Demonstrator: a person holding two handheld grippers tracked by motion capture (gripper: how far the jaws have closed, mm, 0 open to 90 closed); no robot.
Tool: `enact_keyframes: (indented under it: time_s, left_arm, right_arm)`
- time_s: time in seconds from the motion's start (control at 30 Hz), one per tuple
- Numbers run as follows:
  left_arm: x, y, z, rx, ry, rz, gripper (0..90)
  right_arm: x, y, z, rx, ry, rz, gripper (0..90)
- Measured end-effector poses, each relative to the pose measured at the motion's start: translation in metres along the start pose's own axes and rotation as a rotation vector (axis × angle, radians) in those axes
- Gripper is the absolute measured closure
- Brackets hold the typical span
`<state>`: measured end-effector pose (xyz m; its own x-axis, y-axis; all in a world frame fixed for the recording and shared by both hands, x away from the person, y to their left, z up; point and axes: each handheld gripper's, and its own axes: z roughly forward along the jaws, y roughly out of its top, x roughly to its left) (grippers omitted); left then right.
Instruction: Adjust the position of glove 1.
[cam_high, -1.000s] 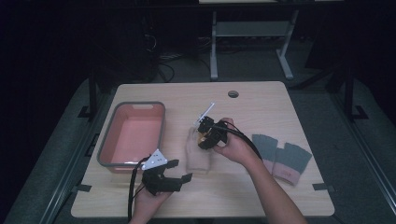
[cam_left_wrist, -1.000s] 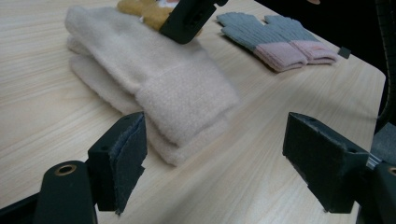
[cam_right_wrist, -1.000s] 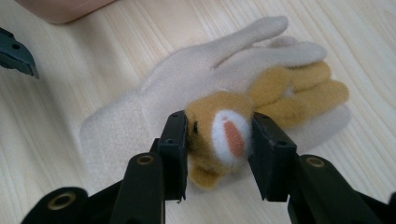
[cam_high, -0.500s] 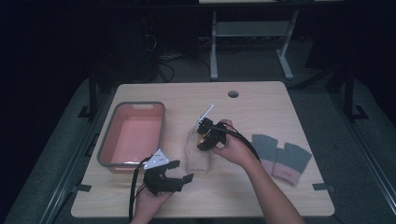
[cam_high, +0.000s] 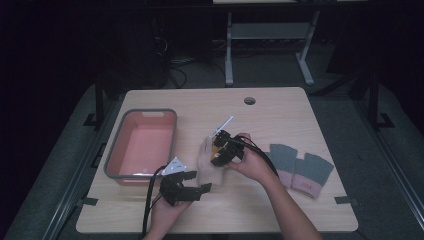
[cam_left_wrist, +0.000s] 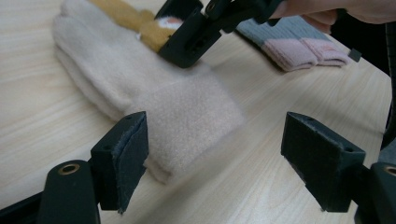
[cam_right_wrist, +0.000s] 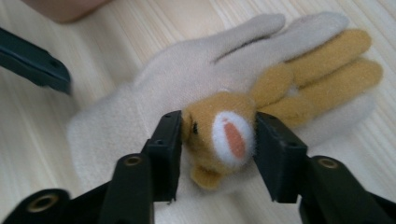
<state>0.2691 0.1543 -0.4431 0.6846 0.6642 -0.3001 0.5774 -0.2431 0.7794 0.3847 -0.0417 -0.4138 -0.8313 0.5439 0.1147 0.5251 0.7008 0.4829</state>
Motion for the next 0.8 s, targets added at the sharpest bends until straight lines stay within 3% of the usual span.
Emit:
enact_keyframes:
  time_s: [0.07, 0.3, 0.37, 0.5, 0.7, 0.8]
  left_arm:
    - [0.000, 0.001, 0.002, 0.004, 0.015, 0.006, 24.1]
    - [0.007, 0.013, 0.007, 0.016, 0.045, -0.067, 24.1]
    - [0.008, 0.016, 0.010, 0.035, 0.057, -0.062, 24.2]
    - [0.011, 0.021, 0.017, 0.043, 0.086, -0.091, 24.2]
    - [0.020, 0.022, 0.023, 0.062, 0.085, -0.156, 25.5]
    - [0.024, 0.020, 0.025, 0.079, 0.086, -0.178, 26.7]
  right_arm:
    - [-0.002, -0.002, -0.003, -0.015, 0.013, 0.025, 48.1]
    - [-0.012, -0.010, -0.016, -0.083, 0.060, 0.133, 40.2]
    - [-0.018, -0.015, -0.017, -0.102, 0.061, 0.181, 39.9]
    - [-0.026, -0.025, -0.017, -0.136, 0.081, 0.278, 40.1]
    - [-0.027, -0.037, -0.018, -0.161, 0.122, 0.336, 39.6]
    - [-0.025, -0.046, -0.016, -0.163, 0.160, 0.389, 39.2]
